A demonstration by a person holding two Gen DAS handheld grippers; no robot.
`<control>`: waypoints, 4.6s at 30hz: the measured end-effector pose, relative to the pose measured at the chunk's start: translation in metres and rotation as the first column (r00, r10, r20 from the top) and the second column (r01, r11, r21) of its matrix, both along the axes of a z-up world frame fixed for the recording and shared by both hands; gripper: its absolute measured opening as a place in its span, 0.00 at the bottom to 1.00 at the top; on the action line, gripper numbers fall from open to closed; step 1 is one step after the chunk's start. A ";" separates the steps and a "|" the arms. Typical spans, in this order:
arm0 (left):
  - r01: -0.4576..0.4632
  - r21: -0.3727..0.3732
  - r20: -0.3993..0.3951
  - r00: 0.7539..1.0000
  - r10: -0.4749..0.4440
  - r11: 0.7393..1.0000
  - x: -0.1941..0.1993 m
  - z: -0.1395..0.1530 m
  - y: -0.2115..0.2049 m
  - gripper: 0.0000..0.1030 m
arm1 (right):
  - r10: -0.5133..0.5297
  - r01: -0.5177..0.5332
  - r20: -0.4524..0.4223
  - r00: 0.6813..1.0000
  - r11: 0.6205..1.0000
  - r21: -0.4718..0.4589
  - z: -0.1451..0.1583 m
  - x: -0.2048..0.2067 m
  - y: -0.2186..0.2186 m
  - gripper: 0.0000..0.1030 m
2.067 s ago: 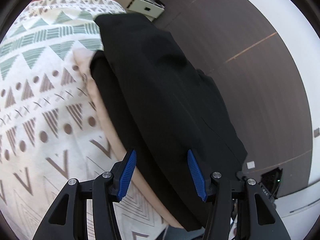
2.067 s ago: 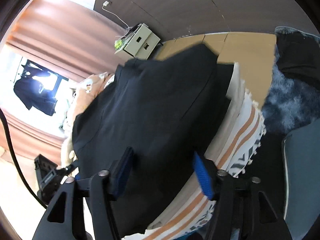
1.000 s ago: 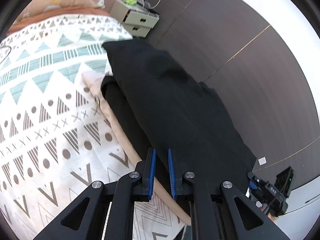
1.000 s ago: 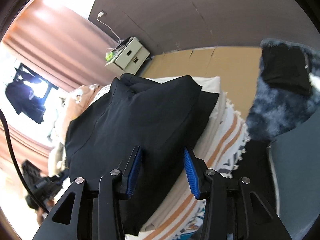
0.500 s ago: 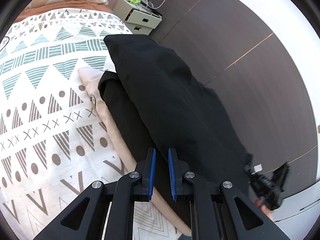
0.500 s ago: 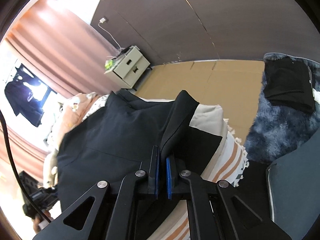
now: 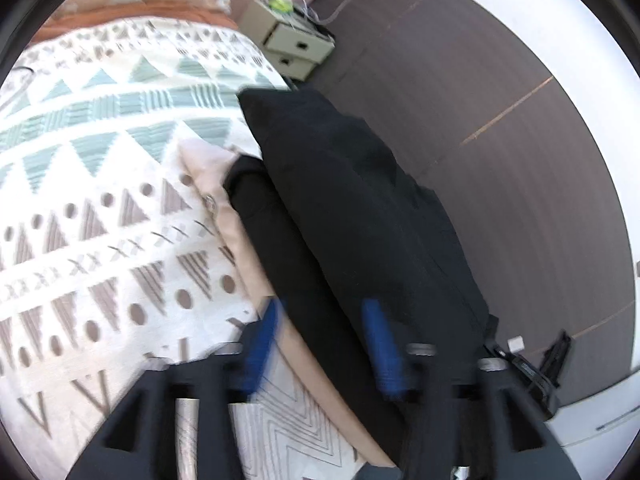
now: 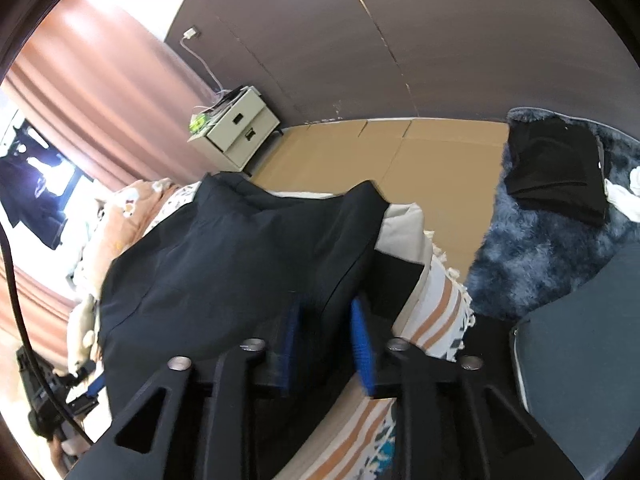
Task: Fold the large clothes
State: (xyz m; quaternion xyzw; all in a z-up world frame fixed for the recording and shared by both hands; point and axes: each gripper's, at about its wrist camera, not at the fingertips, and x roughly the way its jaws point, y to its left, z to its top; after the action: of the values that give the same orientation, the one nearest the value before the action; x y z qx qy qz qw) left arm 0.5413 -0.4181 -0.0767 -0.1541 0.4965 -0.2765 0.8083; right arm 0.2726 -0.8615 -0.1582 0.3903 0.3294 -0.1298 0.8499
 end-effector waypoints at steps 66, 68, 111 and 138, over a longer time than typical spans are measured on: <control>-0.357 0.139 0.676 0.716 0.175 0.924 -0.483 0.193 0.309 1.00 | 0.280 -0.173 0.183 0.942 0.876 -0.451 0.169 -0.283 0.336 1.00; -0.374 0.133 0.683 0.706 0.189 0.918 -0.495 0.187 0.314 1.00 | 0.295 -0.182 0.173 0.940 0.860 -0.478 0.168 -0.292 0.344 1.00; -0.496 0.186 0.735 0.643 0.215 0.848 -0.628 0.142 0.313 1.00 | 0.404 -0.263 0.181 0.897 0.815 -0.515 0.114 -0.357 0.405 1.00; -0.501 0.175 0.706 0.664 0.246 0.848 -0.623 0.136 0.322 1.00 | 0.404 -0.276 0.169 0.899 0.823 -0.497 0.109 -0.344 0.412 1.00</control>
State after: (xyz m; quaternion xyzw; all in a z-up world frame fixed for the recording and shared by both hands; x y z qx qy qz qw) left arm -0.0816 -0.0964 0.0593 0.0019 0.1765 -0.0434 0.9833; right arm -0.0713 -0.4495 -0.0493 0.1252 0.2364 0.0043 0.9636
